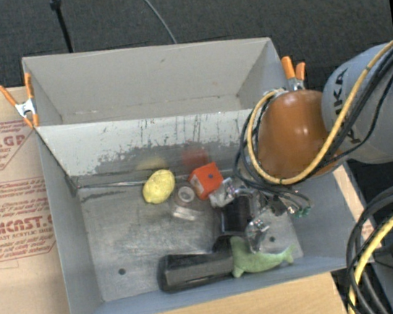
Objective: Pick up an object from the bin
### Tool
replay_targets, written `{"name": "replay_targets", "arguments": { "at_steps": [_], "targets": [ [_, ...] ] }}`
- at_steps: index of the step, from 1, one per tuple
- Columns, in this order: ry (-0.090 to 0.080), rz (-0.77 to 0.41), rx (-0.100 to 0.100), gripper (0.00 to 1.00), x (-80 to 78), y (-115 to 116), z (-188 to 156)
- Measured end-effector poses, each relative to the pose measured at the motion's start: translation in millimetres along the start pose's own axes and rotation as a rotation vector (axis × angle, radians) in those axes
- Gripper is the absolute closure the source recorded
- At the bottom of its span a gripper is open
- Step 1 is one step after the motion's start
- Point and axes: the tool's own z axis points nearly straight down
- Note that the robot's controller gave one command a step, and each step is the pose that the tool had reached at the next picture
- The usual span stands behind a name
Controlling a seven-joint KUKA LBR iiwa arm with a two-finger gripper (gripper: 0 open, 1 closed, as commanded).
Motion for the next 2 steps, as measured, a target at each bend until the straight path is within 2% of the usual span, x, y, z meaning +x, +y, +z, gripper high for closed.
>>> {"name": "replay_targets", "arguments": {
  "at_steps": [1, 2],
  "targets": [
    [0.043, -0.142, -0.025, 0.0, -0.7, 0.5, 28.9],
    [0.038, 0.198, -0.003, 1.0, 18.2, 12.6, 48.0]
  ]
}}
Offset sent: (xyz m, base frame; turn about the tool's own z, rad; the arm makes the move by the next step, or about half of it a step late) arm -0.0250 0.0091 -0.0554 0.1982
